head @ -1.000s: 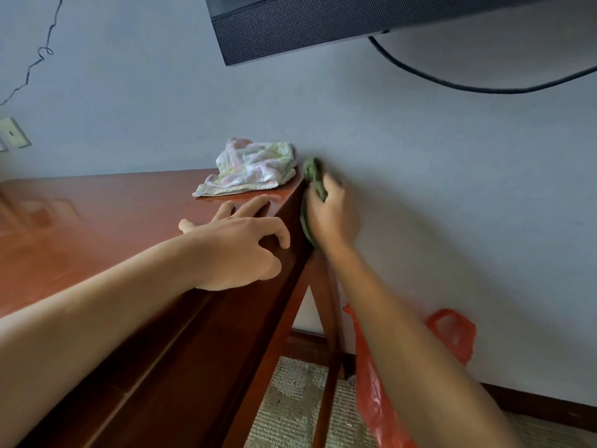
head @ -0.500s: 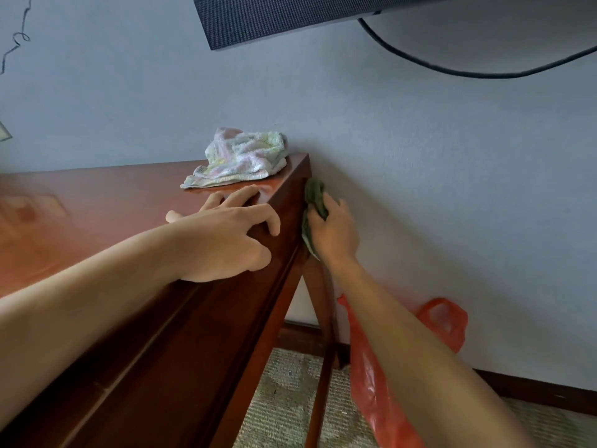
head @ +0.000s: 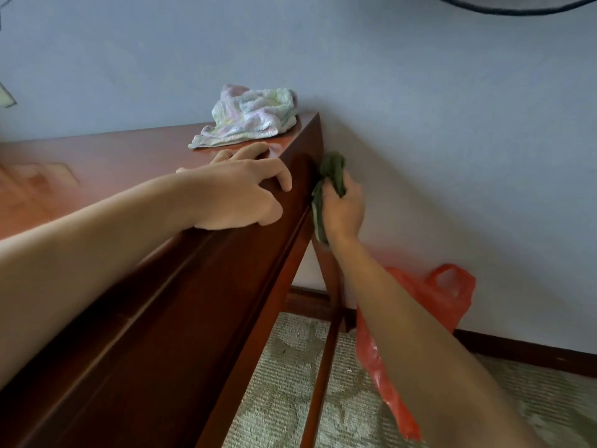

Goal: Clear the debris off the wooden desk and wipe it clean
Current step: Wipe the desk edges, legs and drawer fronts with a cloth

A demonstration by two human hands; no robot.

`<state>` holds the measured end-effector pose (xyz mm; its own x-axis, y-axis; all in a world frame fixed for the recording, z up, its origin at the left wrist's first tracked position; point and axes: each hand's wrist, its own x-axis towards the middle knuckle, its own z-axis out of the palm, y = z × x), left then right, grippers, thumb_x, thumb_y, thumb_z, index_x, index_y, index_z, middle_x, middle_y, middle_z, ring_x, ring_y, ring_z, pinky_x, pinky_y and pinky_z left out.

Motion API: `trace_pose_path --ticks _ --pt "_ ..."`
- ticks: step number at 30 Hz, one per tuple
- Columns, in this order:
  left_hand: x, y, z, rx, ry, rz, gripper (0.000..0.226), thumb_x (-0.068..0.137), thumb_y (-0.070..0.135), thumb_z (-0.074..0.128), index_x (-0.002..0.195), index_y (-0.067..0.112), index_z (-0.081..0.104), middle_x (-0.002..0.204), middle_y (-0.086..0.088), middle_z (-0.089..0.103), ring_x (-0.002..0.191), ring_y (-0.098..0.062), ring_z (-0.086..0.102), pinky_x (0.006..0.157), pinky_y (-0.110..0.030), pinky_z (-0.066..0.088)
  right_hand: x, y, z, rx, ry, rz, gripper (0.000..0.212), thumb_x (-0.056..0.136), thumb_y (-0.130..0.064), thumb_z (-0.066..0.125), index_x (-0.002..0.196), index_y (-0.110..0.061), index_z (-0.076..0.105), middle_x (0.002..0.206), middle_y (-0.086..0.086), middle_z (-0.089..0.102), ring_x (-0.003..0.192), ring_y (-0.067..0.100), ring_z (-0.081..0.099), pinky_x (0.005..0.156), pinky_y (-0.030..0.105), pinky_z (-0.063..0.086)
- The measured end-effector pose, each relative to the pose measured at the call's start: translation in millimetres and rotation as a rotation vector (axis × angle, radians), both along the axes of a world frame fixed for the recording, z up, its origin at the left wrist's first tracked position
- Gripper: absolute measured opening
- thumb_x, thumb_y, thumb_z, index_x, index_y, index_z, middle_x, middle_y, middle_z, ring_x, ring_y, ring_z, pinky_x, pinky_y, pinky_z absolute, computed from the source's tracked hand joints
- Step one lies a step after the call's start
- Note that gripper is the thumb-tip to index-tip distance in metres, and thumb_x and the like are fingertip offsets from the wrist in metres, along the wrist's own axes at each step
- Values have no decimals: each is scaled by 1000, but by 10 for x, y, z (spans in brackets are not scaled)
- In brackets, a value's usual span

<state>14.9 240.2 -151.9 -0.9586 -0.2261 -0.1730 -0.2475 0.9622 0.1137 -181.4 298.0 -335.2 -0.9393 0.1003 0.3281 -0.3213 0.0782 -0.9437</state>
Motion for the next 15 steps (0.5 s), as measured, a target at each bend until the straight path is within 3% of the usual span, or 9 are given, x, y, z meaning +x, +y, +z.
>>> trace_pose_path --ticks 2,5,8,10,13,15 --pt "-14 2 -1 -8 9 8 60 51 39 53 106 66 49 160 35 9 154 -10 7 117 -68 19 444 29 -138 -21 11 12 43 93 -41 52 132 -28 68 113 3 59 99 24 63 84 43 53" --pt "-23 25 -18 -21 8 20 56 56 40 56 106 64 48 159 35 9 153 -7 8 116 -67 21 1710 194 -468 -116 77 92 40 89 -44 56 122 -27 70 112 -5 59 90 15 66 75 47 57" --pt "-12 24 -14 -29 26 7 51 76 30 63 114 61 48 161 33 7 153 -8 6 116 -67 18 2793 376 -595 -106 157 128 41 79 -42 66 119 -37 69 123 -18 60 100 5 70 80 26 58" --pt "-46 32 -5 -24 43 22 53 79 27 64 117 60 48 161 32 8 153 -8 6 116 -68 17 2776 366 -555 -154 85 122 43 77 -44 64 119 -37 68 121 -22 60 101 -2 67 82 17 53" --pt "-92 17 -11 -29 36 17 53 68 36 60 113 61 48 156 33 13 151 -10 11 114 -68 20 1984 275 -375 -152 -90 200 41 83 -53 55 109 -25 72 103 -7 63 85 11 67 73 37 57" --pt "-91 2 -17 -29 34 7 52 71 32 61 114 60 49 157 34 13 151 -10 11 114 -69 19 1186 194 -222 -103 -206 143 29 90 -46 55 105 -27 70 87 -1 65 78 21 65 70 41 53"
